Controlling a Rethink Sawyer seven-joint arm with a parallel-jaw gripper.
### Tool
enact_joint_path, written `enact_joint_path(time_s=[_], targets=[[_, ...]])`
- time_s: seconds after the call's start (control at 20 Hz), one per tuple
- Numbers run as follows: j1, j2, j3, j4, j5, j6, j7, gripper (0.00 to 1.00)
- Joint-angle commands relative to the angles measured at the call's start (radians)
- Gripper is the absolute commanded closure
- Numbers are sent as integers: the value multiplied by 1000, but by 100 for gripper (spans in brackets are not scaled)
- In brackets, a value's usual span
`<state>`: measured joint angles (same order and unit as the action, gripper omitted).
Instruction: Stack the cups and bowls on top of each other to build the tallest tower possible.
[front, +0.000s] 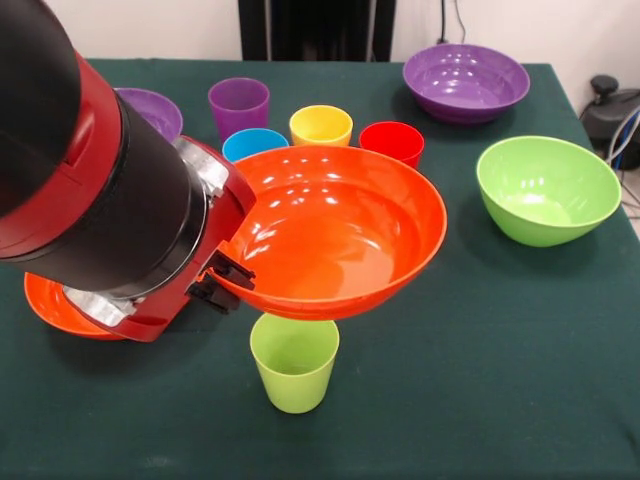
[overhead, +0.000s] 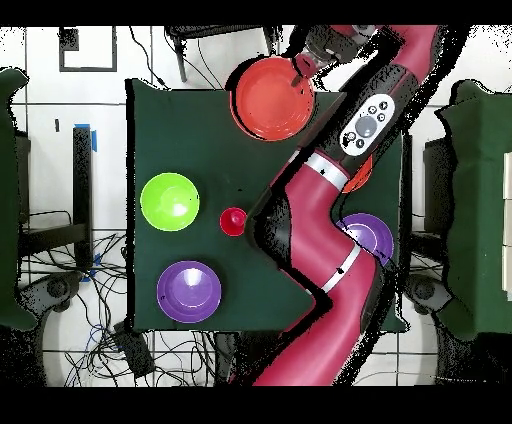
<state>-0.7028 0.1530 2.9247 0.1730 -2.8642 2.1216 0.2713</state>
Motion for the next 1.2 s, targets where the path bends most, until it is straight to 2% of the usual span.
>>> enact_joint_path(time_s=[0.05,0.2,0.45,0.65,1.0,1.2], targets=[[32,-113,-437,33,106,36,18,100],[49,-84,-422,7,93,-7,31,100],[60,-84,-467,0,156,-15,58,100],[67,-84,-475,-12,179,-24,71,100],[45,-87,-529,-4,245,2,61,100],[45,-89,-537,-13,253,44,57,100]])
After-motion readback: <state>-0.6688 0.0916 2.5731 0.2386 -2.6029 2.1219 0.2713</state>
